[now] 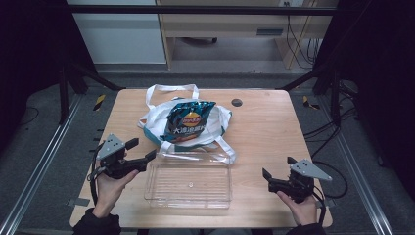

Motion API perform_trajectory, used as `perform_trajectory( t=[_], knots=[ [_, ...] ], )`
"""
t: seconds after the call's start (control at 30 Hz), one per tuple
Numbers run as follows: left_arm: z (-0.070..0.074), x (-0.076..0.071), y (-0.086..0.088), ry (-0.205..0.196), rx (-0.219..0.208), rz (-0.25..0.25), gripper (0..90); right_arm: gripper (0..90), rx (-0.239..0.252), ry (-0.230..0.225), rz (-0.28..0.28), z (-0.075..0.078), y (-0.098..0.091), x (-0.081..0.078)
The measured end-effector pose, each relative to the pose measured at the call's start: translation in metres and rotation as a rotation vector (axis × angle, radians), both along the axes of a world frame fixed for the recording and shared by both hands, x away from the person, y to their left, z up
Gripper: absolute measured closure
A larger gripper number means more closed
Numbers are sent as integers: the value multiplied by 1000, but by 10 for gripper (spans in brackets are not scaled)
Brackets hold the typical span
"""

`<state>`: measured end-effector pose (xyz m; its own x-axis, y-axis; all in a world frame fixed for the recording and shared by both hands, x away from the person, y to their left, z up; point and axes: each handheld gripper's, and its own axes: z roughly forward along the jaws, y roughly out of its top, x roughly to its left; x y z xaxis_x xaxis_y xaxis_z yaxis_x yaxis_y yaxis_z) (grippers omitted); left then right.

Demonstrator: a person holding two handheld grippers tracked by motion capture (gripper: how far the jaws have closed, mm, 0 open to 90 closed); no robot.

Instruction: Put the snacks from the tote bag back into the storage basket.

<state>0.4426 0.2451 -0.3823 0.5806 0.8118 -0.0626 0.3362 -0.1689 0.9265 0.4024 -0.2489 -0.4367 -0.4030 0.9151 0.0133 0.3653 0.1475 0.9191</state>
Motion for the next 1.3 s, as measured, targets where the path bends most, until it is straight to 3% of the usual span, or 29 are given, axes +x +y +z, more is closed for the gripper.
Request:
perform_trajectory(
  t=[0.67, 1.07, 1.3],
  knots=[
    [15, 19, -25, -24, 9, -27, 220, 42, 1, 1, 2, 0, 1, 0],
    [28, 32, -36, -55, 5, -15, 226, 42, 1, 0, 3, 0, 0, 0],
    [35, 41, -41, -70, 31, -4, 228, 42, 0, 0, 3, 0, 0, 0]
  ],
)
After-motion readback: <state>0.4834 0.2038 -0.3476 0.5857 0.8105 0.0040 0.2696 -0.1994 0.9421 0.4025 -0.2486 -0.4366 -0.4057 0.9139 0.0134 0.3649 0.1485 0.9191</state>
